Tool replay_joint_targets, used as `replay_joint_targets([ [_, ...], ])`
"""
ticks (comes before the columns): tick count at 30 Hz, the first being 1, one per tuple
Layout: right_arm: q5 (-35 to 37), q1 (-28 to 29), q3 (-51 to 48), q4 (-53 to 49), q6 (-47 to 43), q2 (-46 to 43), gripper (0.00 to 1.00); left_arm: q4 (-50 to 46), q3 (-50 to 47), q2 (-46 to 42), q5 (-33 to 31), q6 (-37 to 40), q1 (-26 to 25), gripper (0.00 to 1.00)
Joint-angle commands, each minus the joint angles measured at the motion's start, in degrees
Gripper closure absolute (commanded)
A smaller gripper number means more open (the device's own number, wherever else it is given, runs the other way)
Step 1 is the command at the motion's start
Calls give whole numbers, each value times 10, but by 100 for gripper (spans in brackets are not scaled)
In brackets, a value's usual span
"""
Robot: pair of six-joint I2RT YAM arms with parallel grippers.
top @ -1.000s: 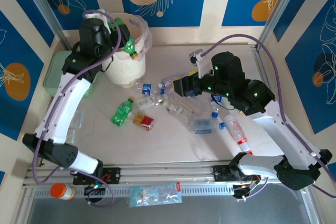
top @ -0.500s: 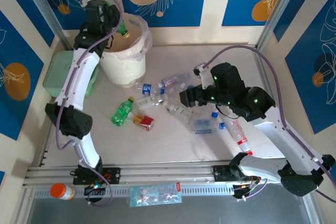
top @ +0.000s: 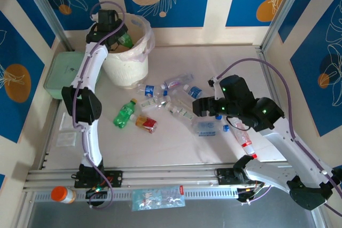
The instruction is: Put the plastic bottles in the bin
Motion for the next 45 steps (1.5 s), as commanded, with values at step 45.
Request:
replay_joint_targets([
  [45,-224,-101,-15,89,31,-49,19,96,-534,-602,302,153,-164,15],
])
